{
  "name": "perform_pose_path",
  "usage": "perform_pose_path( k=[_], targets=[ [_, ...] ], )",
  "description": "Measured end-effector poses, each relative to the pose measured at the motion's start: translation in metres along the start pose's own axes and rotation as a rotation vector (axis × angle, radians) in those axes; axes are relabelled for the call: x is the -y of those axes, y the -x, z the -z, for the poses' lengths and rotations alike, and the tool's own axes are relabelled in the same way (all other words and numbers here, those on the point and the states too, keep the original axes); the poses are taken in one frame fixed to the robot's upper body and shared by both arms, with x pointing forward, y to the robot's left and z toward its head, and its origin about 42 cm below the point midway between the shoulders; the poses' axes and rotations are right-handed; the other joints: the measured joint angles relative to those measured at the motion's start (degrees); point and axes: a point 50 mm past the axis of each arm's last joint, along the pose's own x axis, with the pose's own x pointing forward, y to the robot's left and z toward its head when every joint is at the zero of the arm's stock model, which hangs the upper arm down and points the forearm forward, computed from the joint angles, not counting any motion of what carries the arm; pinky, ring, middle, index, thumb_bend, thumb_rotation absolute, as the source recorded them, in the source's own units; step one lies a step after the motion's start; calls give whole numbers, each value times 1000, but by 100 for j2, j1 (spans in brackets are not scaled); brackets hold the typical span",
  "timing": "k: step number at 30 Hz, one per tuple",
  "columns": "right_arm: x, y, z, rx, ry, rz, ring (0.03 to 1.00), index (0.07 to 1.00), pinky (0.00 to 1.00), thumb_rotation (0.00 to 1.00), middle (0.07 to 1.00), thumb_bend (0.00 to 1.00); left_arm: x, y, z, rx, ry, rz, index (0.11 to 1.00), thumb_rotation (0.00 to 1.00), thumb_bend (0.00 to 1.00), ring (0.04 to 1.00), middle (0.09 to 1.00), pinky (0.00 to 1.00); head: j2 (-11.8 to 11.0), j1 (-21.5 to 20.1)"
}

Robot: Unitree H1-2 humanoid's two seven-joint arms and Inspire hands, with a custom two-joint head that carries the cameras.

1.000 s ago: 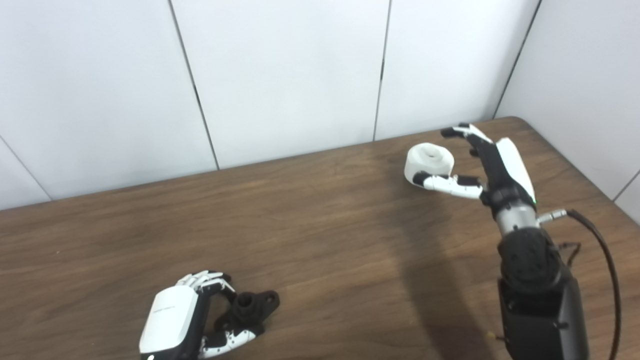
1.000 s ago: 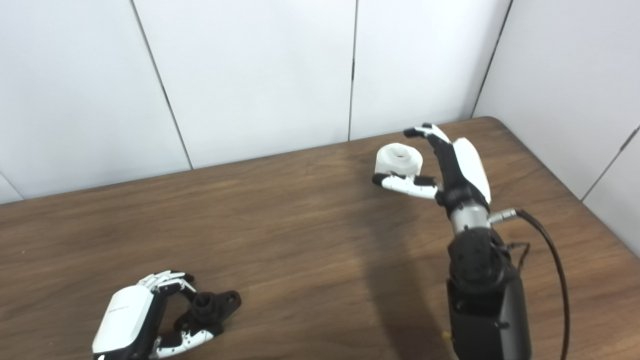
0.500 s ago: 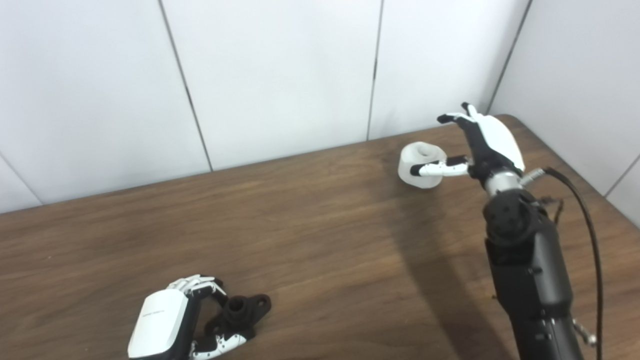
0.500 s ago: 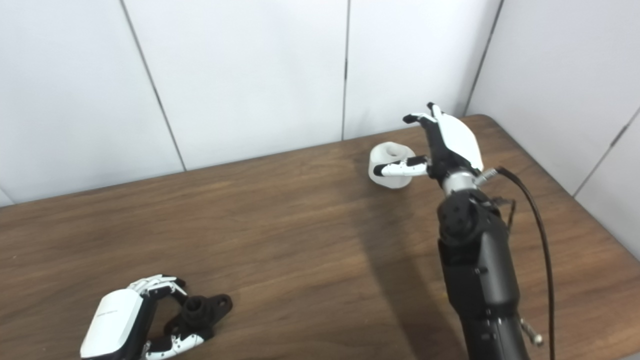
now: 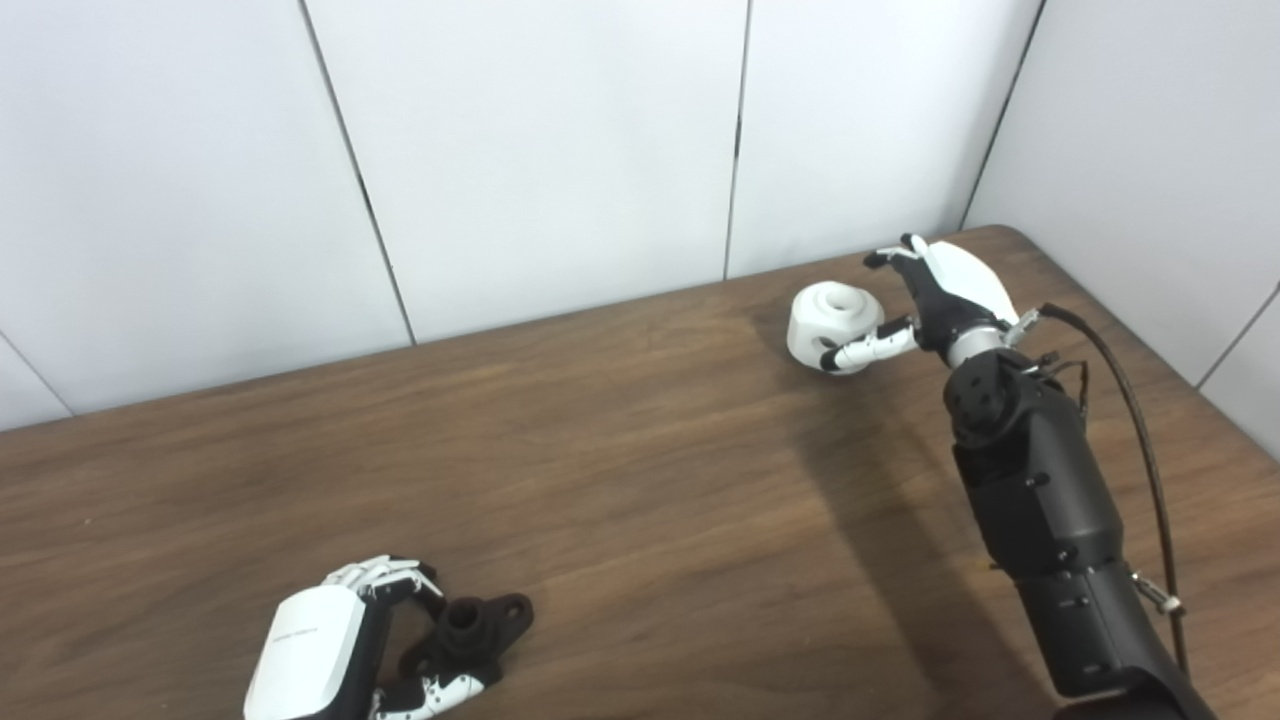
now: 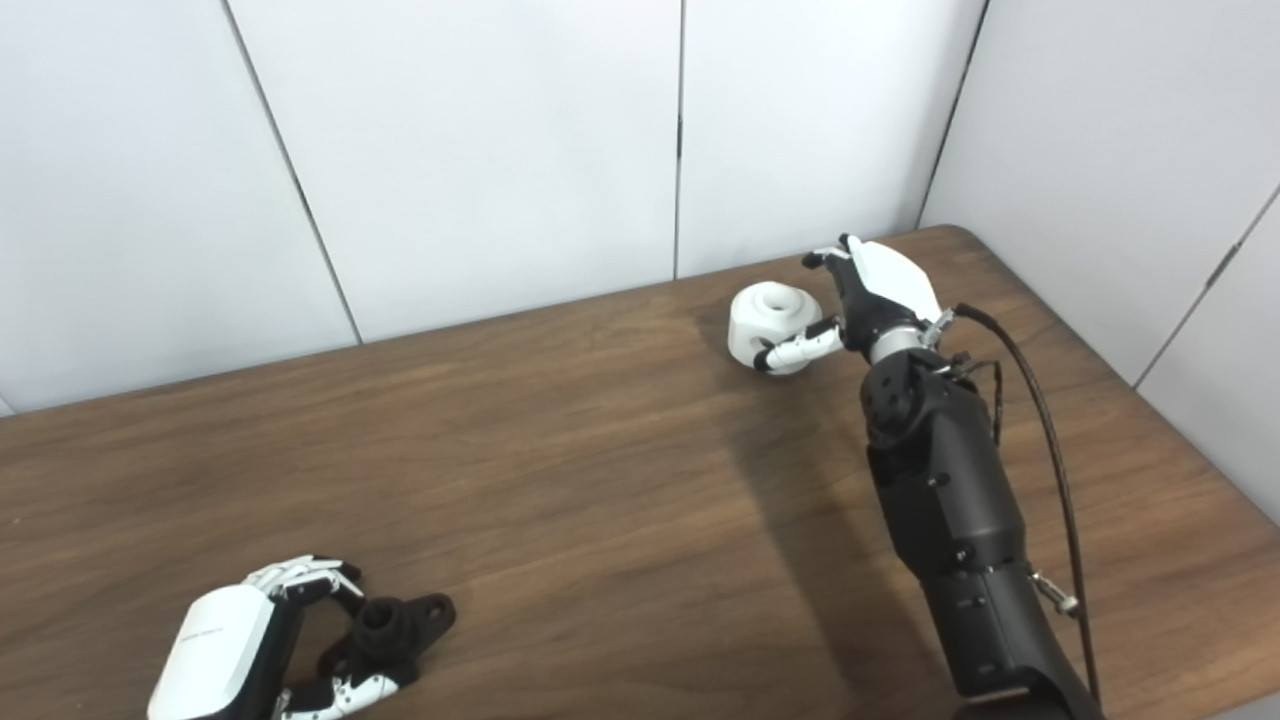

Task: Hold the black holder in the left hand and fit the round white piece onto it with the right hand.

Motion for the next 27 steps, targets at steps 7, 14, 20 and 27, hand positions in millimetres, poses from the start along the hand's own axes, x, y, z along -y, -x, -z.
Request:
perform_pose_path(
  k=[7,14,20,27],
  targets=[
    [-13,-11,2,-29,20,-27,1000,819,1000,339,1000,988,0,0,0,0,-1,1,484,46,521,795,721,834,0,0],
    [-13,-16,-2,-27,19,-8,1000,799,1000,350,1000,959,0,0,0,0,-1,2,484,46,521,796,722,832,-9,-9],
    [-16,-16,-5,-10,24,-14,1000,777,1000,357,1000,938,0,0,0,0,0,3,484,45,521,799,725,836,-35,9],
    [-12,-19,0,-8,17,19,1000,749,1000,358,1000,929,0,0,0,-2,5,6,484,45,521,805,730,845,-53,0]
  ],
)
